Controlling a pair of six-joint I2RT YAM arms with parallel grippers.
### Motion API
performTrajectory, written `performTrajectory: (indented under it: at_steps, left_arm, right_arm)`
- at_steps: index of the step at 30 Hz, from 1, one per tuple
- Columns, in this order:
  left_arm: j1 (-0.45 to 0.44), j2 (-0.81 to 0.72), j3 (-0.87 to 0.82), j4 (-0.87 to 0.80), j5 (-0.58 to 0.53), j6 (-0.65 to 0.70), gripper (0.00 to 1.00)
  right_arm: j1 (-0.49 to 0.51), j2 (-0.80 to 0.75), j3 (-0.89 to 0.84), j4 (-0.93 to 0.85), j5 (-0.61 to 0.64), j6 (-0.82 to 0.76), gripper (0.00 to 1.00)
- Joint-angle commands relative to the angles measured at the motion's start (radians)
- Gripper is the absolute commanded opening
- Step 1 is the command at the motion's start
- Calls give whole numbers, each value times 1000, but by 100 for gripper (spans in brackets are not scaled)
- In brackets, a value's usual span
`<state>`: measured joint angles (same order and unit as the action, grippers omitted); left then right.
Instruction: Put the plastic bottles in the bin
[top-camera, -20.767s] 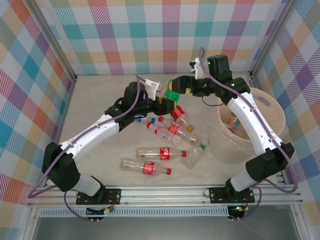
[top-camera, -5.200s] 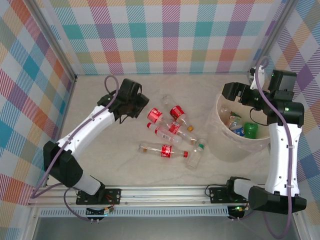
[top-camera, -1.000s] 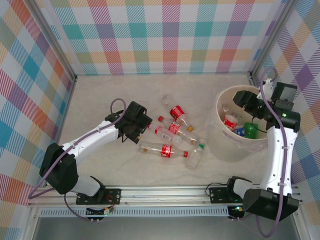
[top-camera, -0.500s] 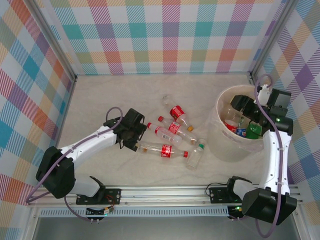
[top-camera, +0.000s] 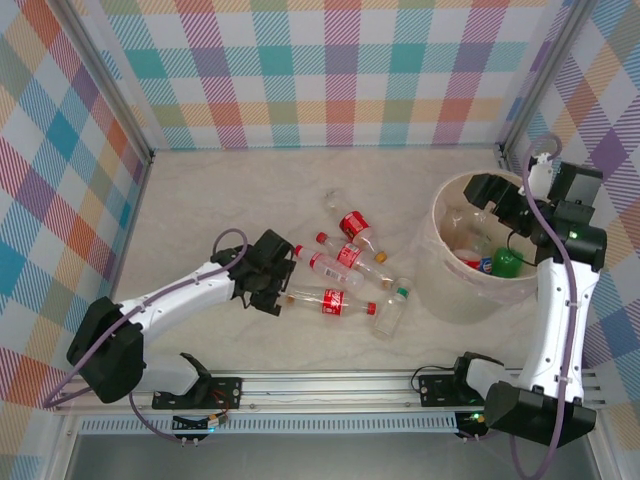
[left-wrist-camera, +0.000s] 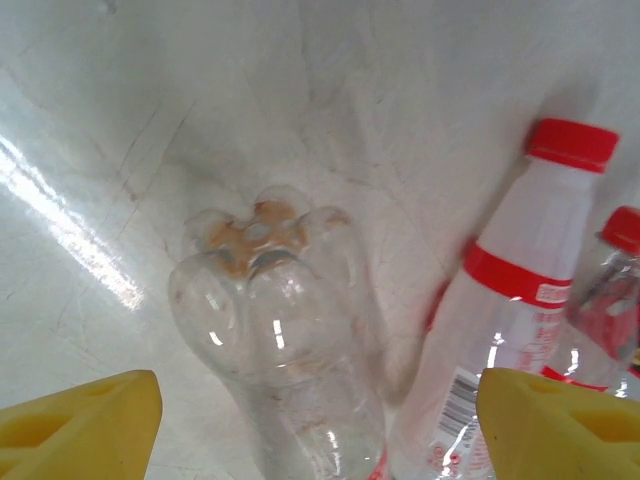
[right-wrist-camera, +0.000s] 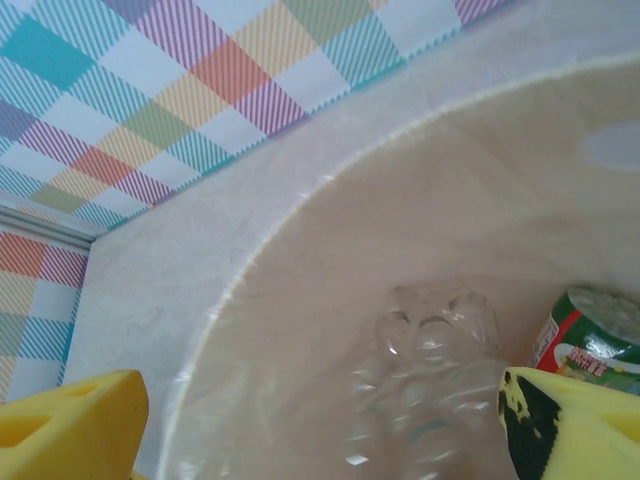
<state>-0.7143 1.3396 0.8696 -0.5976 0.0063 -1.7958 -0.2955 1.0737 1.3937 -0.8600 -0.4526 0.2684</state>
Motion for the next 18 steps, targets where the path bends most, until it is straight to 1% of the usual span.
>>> performTrajectory:
  at_steps: [1, 3, 6, 8, 13, 16, 18]
  left_arm:
    - [-42, -13, -38, 38, -2, -90, 84]
    - [-65, -10, -64, 88, 5, -135, 87]
    - [-93, 9, -87, 142, 10, -181, 88]
    - [-102, 34, -77, 143, 5, -183, 88]
    - [-104, 100, -67, 224, -19, -189, 88]
    - [-104, 134, -52, 234, -19, -184, 88]
    - [-104, 153, -49, 235, -8, -188, 85]
  right_arm:
    - [-4, -35, 49, -50, 13, -11, 90]
    - [-5, -44, 59, -51, 12, -5, 91]
    - [-4, -55, 56, -50, 16, -5, 90]
    - [-5, -60, 47, -46, 23, -5, 90]
    - [-5, -64, 36, -49, 12, -4, 90]
    - [-5, -63, 37, -59, 23, -16, 90]
    - [-5, -63, 37, -60, 26, -21, 90]
